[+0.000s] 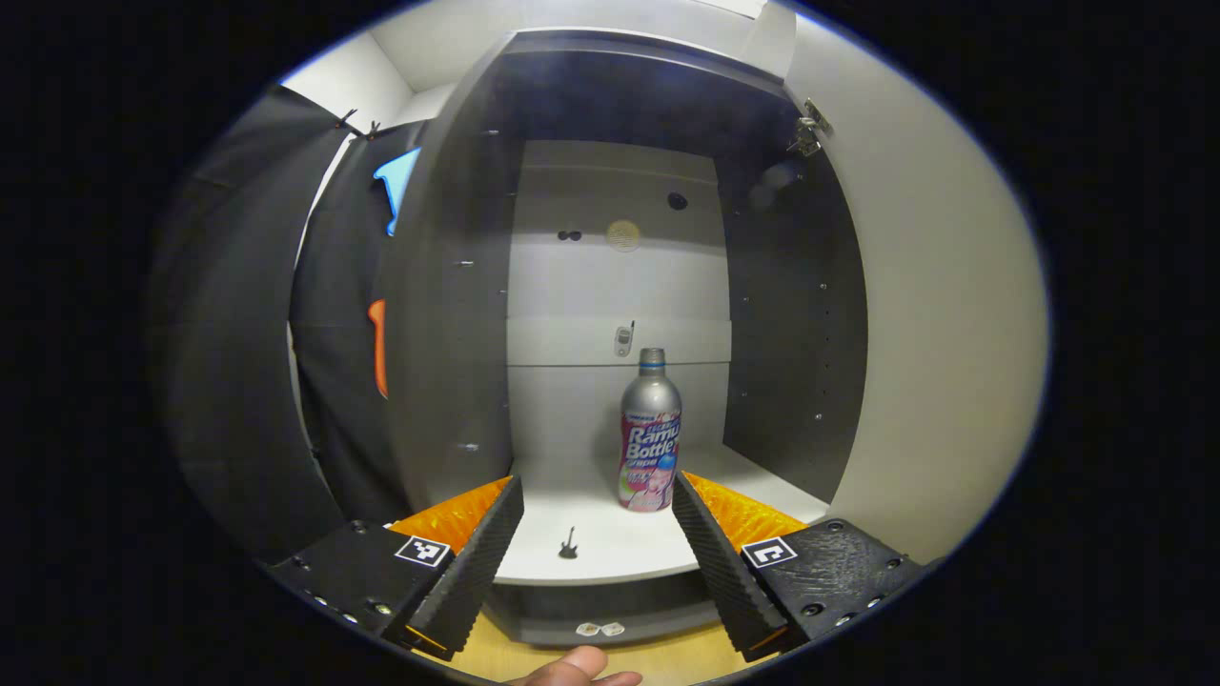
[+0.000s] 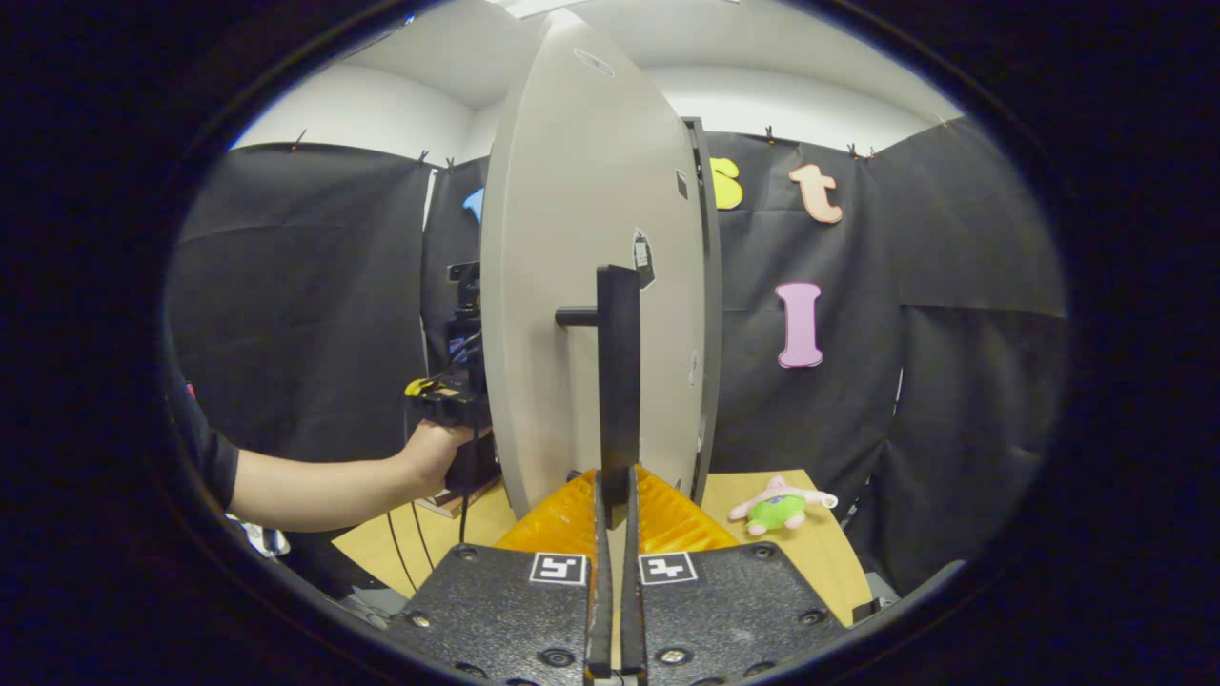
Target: Open the cabinet door with the right hand, grasp the bottle in the cabinet with the left hand and place it on the coaster, then close the cabinet door with the right hand.
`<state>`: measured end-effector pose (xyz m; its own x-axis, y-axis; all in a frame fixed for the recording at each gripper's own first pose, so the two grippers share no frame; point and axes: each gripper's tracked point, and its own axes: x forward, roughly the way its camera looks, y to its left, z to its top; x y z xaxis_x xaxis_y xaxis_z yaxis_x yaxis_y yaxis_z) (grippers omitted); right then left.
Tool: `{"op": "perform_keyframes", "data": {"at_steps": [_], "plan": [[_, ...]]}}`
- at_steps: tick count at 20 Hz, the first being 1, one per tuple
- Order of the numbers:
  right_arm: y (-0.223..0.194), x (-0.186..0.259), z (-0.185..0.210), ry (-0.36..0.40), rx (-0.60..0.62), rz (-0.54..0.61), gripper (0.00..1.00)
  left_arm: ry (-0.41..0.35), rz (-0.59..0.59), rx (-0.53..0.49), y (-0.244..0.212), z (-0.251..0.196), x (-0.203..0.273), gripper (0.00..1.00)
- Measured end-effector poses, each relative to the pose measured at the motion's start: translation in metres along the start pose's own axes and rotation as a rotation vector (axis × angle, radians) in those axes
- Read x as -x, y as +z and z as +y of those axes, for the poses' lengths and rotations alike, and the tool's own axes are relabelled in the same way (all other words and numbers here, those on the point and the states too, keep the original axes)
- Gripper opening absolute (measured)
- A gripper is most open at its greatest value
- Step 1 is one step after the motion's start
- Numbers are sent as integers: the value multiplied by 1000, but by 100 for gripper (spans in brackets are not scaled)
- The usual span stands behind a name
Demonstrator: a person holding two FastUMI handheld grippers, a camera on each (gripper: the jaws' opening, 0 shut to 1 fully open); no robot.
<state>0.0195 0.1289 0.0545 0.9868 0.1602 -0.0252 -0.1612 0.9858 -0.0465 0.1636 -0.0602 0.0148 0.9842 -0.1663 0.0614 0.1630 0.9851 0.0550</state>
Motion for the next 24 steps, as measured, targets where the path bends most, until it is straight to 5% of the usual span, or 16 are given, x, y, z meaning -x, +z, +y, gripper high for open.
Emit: {"op": "perform_keyframes", "data": {"at_steps": [9, 11, 12, 13, 15, 16, 21, 24], "plan": [[-3, 13, -45, -76, -87, -8, 11, 27, -16, -73, 13, -23, -102, 96], [-5, 14, -54, -93, -96, -5, 26, 28, -9, -51, 10, -21, -116, 96], [-4, 15, -58, -109, -96, -8, 47, 33, -7, -51, 9, -20, -121, 96], [-4, 18, -66, -136, -88, -13, 48, 38, -2, -55, 5, -19, -126, 96], [-4, 23, -84, -186, -78, -27, 65, 32, 19, -51, -1, -24, -135, 96], [-6, 24, -88, -200, -85, -25, 81, 28, 24, -48, -4, -25, -139, 96], [-9, 33, -128, -315, -140, -29, 84, 26, 42, -54, -13, -35, -156, 96], [-12, 31, -122, -274, -196, -25, 84, 33, 75, -64, -23, -36, -162, 96]]}}
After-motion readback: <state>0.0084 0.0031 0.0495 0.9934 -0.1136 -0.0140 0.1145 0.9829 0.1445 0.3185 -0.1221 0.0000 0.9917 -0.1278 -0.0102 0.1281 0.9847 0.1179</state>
